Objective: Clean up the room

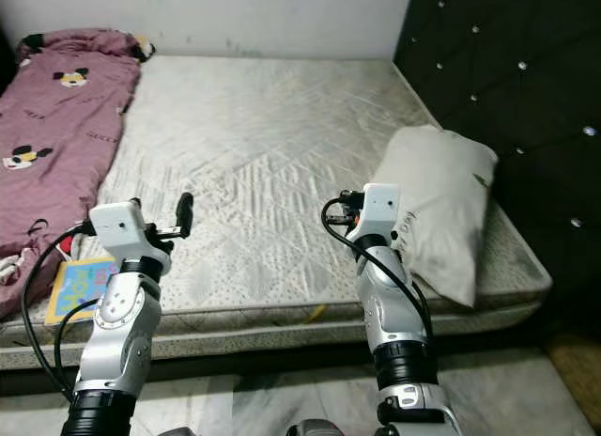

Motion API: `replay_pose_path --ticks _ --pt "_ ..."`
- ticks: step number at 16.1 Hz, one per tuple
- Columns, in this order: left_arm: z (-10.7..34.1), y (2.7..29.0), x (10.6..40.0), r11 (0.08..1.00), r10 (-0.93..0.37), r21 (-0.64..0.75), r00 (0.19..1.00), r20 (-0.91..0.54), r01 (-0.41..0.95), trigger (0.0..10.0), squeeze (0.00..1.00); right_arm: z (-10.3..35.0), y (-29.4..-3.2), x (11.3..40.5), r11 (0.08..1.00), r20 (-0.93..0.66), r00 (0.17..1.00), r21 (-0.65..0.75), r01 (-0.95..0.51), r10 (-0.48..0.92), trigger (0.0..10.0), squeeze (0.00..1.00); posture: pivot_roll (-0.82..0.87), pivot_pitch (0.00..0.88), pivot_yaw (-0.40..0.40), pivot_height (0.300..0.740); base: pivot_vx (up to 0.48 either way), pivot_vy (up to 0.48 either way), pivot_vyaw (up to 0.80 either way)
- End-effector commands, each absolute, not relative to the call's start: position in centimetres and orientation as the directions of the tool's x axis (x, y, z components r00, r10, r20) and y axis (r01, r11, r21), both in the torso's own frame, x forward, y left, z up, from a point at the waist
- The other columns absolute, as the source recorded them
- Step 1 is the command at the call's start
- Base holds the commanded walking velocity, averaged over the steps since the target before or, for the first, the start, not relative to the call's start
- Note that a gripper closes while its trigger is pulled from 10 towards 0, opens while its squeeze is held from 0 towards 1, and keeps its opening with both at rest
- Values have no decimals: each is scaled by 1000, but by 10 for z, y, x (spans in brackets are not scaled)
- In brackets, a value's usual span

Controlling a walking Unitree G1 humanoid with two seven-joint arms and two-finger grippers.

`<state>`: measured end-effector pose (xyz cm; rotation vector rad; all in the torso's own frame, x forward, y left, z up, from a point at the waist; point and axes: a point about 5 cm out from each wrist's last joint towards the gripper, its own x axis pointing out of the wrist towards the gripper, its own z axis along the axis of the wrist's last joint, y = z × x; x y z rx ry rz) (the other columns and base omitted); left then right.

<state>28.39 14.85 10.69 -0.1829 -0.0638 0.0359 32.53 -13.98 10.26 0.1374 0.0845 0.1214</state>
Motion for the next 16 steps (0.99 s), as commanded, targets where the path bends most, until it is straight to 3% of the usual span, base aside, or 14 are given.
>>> replay_pose_path --ticks 1,6,12,16 --pt "110 150 284 986 35 -164 997 68 -24 10000 0 104 -138 327 982 -72 988 144 -125 137 10000 0 -55 0 -43 740 0 0 0" --pt "110 149 285 985 31 -169 997 70 -19 10000 0 105 -138 328 982 -74 988 140 -124 135 10000 0 -60 0 -43 740 0 0 0" --pt "112 147 287 986 13 -168 996 89 2 10000 0 105 -138 330 983 -72 988 136 -124 135 10000 0 -57 0 -44 740 316 0 -766" --pt "109 149 288 987 46 -160 997 59 -36 10000 0 105 -138 331 983 -70 989 138 -123 134 10000 0 -57 0 -42 740 168 0 -238"
